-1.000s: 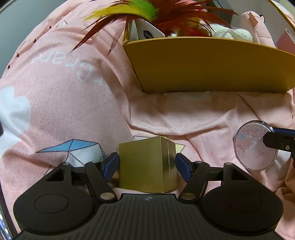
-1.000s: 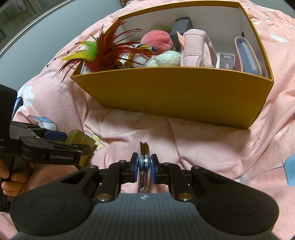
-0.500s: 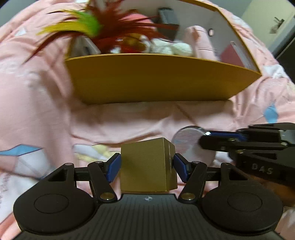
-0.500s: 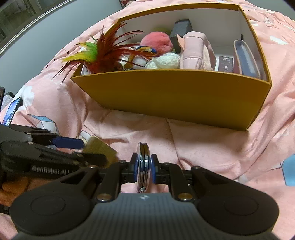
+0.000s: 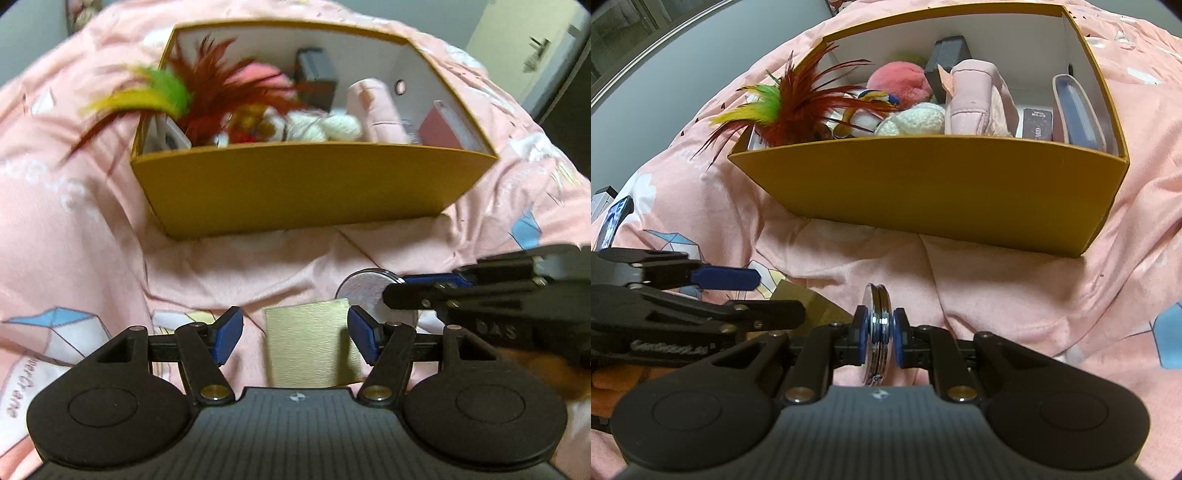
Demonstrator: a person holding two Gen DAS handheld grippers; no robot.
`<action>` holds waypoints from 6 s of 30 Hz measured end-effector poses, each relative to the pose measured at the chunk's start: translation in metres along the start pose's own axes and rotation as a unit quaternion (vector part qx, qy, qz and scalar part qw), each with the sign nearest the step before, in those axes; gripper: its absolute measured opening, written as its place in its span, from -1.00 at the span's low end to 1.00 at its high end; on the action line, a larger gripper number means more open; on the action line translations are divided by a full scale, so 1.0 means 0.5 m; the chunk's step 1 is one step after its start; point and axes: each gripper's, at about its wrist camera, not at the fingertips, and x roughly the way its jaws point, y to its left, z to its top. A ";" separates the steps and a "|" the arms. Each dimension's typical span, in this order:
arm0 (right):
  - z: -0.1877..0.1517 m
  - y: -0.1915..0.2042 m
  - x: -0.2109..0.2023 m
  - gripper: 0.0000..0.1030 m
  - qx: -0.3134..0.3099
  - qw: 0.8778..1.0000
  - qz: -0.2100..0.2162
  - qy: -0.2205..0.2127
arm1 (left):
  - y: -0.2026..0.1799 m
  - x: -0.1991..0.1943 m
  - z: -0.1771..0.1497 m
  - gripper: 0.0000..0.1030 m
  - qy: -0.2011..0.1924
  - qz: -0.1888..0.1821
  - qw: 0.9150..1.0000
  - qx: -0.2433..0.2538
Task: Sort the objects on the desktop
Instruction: 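Lift the gold box with the left gripper while the right holds the mirror, then carry the gold box and mirror together toward the orange box with both grippers, then lower the gold box into the box with the left gripper while the right lowers the mirror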
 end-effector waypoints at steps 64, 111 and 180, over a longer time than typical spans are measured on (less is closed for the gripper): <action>-0.013 0.025 0.002 -0.63 -0.016 0.998 0.060 0.033 | 0.062 -0.028 -0.019 -0.38 0.010 0.038 0.992 -0.119; -0.012 0.068 0.035 -0.69 -0.053 0.991 0.107 0.061 | 0.040 0.041 0.018 0.24 0.100 0.067 0.981 -0.151; 0.344 -0.222 -0.025 -0.72 0.050 0.981 -0.096 -0.162 | -0.067 0.175 0.467 0.08 -0.033 -0.059 0.998 -0.008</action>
